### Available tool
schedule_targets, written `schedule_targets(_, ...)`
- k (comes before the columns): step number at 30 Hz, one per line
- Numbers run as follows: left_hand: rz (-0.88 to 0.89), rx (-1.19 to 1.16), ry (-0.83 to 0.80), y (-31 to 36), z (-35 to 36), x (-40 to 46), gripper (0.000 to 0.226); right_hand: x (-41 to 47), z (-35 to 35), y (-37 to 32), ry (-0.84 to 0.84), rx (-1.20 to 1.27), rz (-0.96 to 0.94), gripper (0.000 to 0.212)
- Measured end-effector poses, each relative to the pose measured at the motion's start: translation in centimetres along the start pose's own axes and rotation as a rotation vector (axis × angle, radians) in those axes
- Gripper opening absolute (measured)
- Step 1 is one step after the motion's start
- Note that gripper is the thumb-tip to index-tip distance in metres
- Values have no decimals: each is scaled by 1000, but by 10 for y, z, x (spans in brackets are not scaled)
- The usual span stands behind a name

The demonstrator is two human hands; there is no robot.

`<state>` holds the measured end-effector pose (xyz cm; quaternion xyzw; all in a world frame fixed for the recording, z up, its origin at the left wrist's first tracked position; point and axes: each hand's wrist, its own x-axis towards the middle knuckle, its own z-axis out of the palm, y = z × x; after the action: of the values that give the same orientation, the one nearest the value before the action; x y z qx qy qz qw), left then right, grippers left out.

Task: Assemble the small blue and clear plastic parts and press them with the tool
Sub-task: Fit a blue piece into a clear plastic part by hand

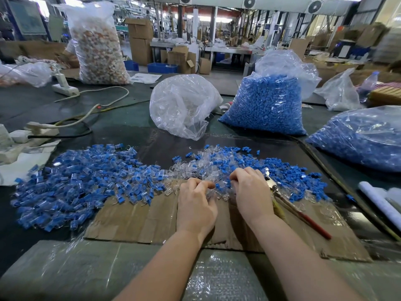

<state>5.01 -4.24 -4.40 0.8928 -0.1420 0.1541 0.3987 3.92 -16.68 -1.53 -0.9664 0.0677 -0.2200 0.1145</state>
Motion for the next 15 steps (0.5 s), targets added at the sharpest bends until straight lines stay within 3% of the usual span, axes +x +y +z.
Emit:
schedule_targets(5, -56, 90, -15, 3, -1, -2, 29, -26, -1, 1, 91, 118, 20, 41)
schedule_targets(10, -29, 23, -27, 4, -2, -3, 32, -37, 5, 0, 73, 179, 46, 34)
schedule_targets(15, 8, -67, -10, 4, -1, -2, 16, -44, 9, -1, 140, 250, 41, 22)
